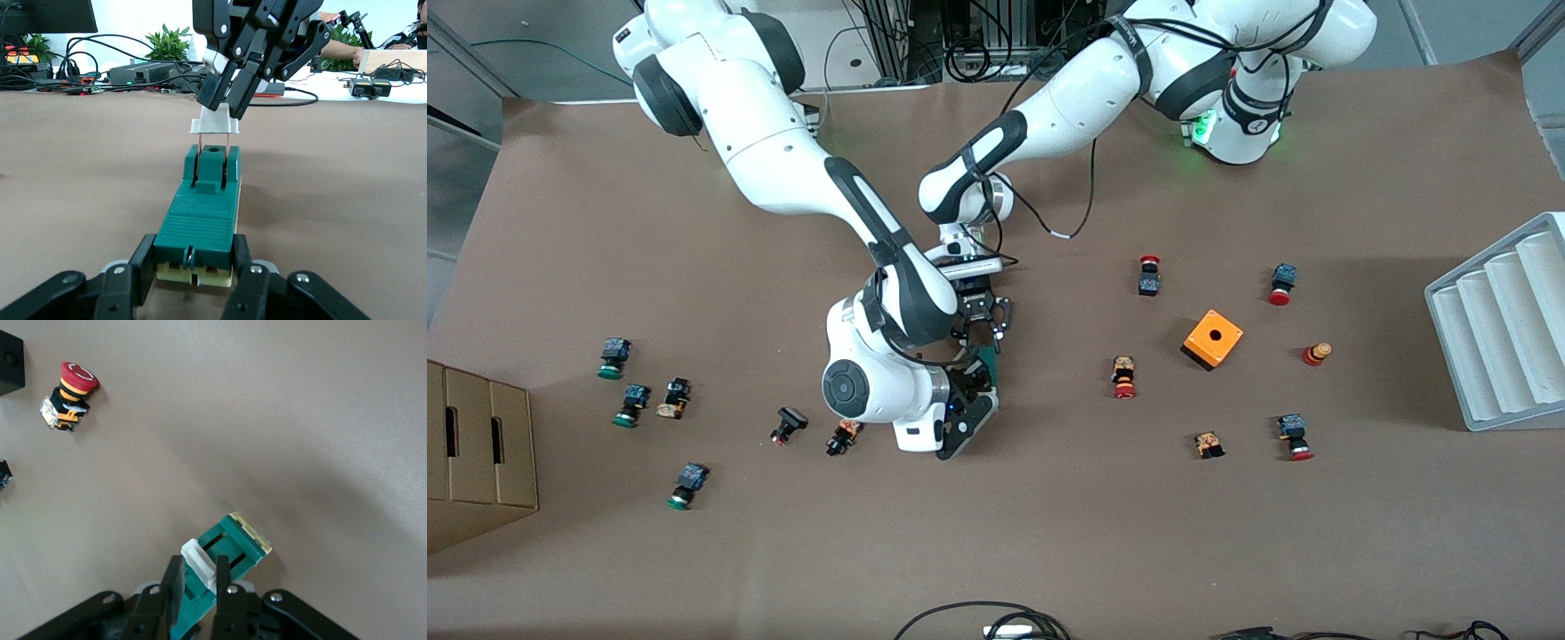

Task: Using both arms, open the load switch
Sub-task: 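Lift and swing the white lever over with the right gripper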

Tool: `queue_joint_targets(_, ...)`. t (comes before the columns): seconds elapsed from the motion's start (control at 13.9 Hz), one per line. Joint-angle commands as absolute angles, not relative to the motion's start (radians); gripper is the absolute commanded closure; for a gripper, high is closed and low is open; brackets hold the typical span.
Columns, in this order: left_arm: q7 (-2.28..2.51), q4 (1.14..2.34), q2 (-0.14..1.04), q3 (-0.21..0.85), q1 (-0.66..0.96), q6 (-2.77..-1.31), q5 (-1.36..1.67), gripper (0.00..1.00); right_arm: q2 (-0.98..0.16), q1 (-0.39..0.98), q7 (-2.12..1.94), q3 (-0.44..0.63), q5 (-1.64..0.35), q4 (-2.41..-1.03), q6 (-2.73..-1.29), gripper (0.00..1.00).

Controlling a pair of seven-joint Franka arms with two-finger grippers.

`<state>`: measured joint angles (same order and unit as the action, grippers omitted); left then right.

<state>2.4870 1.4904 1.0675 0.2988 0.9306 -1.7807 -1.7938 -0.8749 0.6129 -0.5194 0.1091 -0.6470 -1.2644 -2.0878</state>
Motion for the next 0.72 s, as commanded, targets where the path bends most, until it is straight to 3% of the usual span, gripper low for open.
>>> queue_joint_targets(0.0,2.479,1.494,1.058,0.304,0.927,-1.798,-1.787,0.49,-0.830,0.615,-0.538,0.103,-0.660,-1.316,-2.075,0.83)
queue_joint_targets(0.65,2.453,1.494,1.060,0.304,0.927,-1.799,-1.786,0.49,-0.804,0.626,-0.538,0.103,-0.657,-1.354,-2.079,0.83)
